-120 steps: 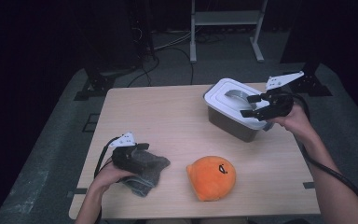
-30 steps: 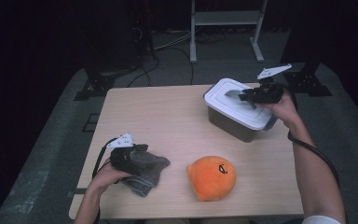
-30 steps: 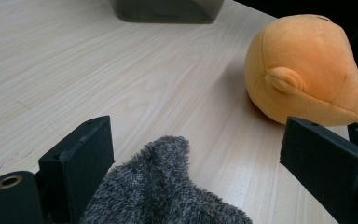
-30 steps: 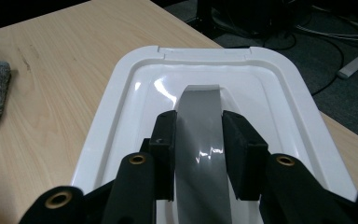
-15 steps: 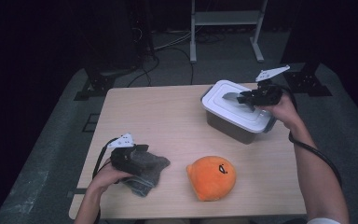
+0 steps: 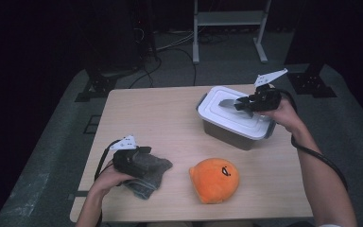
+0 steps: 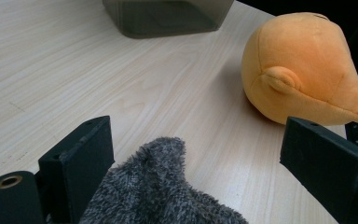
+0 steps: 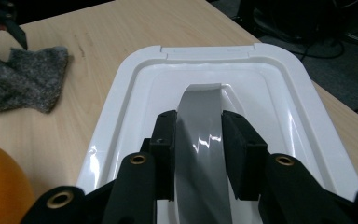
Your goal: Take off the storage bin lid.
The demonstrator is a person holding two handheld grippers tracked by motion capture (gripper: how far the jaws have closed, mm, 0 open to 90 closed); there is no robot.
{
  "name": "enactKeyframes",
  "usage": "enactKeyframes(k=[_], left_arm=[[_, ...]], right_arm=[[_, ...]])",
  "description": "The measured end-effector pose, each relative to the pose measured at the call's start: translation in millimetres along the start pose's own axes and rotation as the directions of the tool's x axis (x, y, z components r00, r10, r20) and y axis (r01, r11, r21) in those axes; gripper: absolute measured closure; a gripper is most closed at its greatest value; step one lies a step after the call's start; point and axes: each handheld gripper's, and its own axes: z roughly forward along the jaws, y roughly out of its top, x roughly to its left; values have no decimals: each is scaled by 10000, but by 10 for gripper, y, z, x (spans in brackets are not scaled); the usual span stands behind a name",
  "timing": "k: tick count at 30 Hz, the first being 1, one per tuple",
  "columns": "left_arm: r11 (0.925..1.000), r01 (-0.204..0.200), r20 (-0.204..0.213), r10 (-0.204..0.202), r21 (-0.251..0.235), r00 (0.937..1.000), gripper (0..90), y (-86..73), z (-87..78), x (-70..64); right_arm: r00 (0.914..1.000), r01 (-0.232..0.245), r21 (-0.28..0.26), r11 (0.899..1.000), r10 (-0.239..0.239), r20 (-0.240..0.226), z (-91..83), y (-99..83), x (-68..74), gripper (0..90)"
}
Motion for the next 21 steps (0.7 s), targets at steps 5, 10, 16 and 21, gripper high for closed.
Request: enactKeyframes(k=[5,10,16,21], left_arm=[[10000,-1,21,1,16,10000,88,-2,5,1],[10000,-11,16,11,63,10000,88,-5,5,7],[10000,36,12,-36,11,10000,88,-6,-3,2],[10000,42,25,-42,-5,10000,87,-4,-5,1]], right_arm=[[9993,212,49,9998,-211,-315,47,36,71,658],[9970,451,134,9989,-441,-628,111,93,142,658],[9920,678,76,9977,-666,-1070,200,143,240,658],[9883,843,109,9964,-822,-1286,241,175,293,658]])
